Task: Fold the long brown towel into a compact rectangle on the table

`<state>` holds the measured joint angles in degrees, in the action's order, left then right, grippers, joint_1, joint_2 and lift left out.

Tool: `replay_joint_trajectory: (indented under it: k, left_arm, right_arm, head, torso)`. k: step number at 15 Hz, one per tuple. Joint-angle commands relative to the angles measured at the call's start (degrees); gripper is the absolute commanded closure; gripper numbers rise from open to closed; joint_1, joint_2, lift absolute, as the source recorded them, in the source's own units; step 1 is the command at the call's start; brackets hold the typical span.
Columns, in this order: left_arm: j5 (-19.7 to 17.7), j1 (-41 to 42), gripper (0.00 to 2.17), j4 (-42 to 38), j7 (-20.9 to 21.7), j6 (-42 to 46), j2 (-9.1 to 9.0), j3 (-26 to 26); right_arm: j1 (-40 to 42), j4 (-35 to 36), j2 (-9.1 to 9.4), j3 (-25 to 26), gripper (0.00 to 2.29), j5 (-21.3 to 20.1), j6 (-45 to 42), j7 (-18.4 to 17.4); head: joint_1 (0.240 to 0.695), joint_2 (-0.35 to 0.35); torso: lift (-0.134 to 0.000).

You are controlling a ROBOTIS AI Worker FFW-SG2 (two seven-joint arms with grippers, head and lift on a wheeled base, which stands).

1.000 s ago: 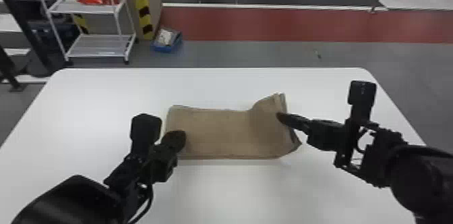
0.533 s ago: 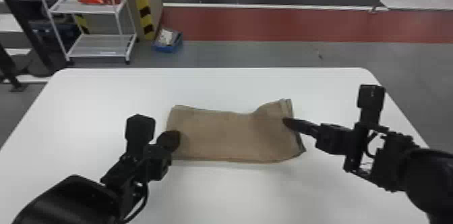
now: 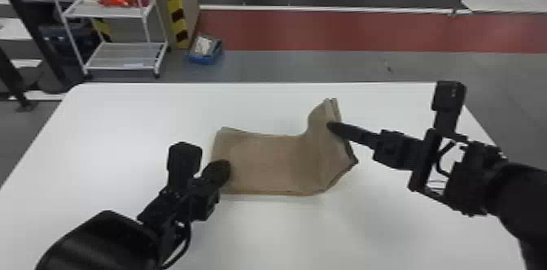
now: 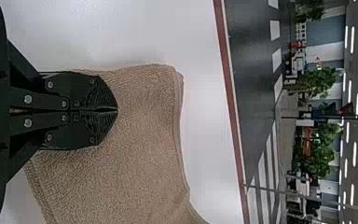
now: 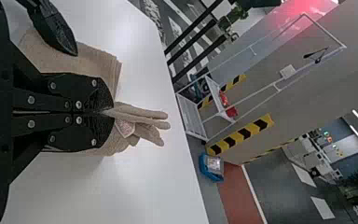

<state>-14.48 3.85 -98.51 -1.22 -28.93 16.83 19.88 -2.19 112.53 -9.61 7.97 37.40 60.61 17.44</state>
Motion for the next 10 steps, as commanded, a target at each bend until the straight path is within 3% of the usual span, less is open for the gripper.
replay_joint_trajectory:
  k: [1,10]
  left_arm:
    - [-0.5,0.1,1.84,0.0,-0.1,0.0,-0.21,1.0]
    - [-1.5,1.4,1.84,-2.6,-1.0,-0.9,-0.83,4.0]
  right_arm:
    - [-0.9,0.2,0.99,-1.5,1.21,1.1,0.0,0.0]
    - [-1.5,-1.8,3.54,-7.6,1.21,-1.4,-0.5,-1.7]
  head:
    - [0.695,-0.026]
    - [0.695,-0.002]
  torso:
    - [-0.123]
    - [-0.123]
